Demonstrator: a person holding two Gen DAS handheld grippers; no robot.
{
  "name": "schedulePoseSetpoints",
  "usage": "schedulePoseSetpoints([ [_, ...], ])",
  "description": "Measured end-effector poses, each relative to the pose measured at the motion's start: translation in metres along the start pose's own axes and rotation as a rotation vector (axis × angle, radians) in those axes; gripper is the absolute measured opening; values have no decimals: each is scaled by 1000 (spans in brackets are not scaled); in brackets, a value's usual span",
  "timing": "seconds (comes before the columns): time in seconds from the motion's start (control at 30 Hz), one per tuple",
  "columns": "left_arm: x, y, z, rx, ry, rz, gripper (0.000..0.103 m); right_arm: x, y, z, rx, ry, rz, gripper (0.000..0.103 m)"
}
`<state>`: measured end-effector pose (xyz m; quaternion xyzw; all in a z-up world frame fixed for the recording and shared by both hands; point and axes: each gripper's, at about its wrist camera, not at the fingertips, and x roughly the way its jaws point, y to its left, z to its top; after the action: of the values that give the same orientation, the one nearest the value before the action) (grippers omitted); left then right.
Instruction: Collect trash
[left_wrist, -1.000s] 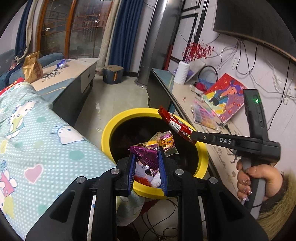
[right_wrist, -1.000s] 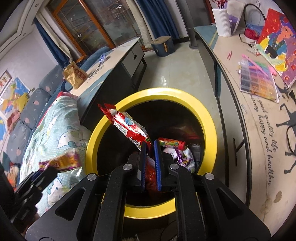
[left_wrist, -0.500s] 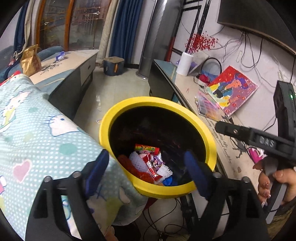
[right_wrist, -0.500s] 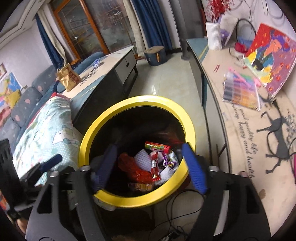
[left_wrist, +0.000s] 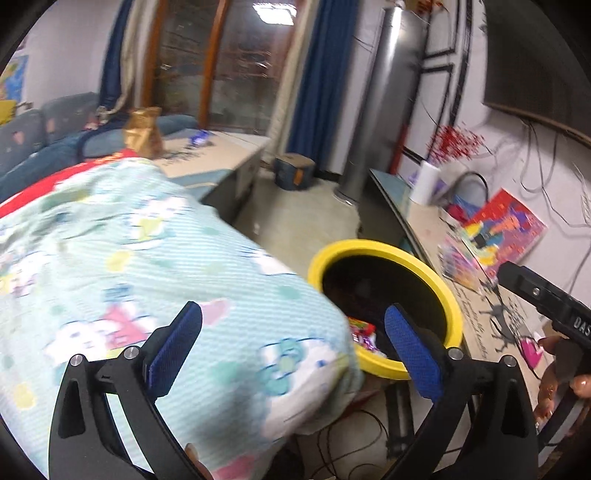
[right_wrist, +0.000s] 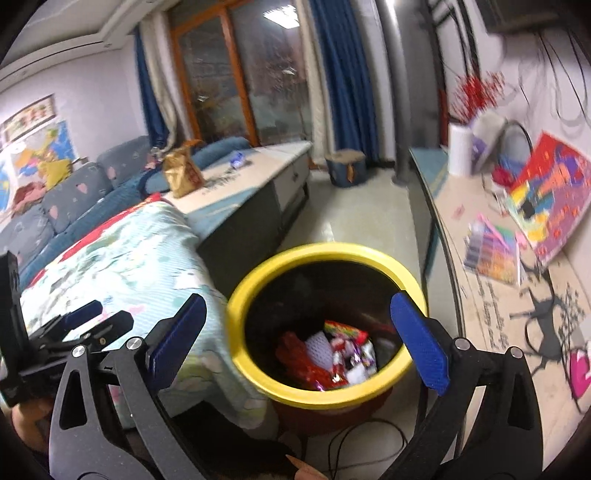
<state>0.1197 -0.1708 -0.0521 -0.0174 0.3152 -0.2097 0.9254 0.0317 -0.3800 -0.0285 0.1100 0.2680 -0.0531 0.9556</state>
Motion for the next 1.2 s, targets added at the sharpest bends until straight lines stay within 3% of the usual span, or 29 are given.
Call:
schedulePoseSetpoints([
  [0.37, -82, 24, -13, -9, -170, 117, 96, -49, 68, -19, -159, -277, 24, 92],
  [0.67, -119, 25, -28, -9, -257, 143, 96, -57, 87, -31, -204, -331, 28, 92],
  [1.2, -121, 27, -31, -7, -264, 139, 97, -55, 83, -30, -182, -341, 15, 92],
])
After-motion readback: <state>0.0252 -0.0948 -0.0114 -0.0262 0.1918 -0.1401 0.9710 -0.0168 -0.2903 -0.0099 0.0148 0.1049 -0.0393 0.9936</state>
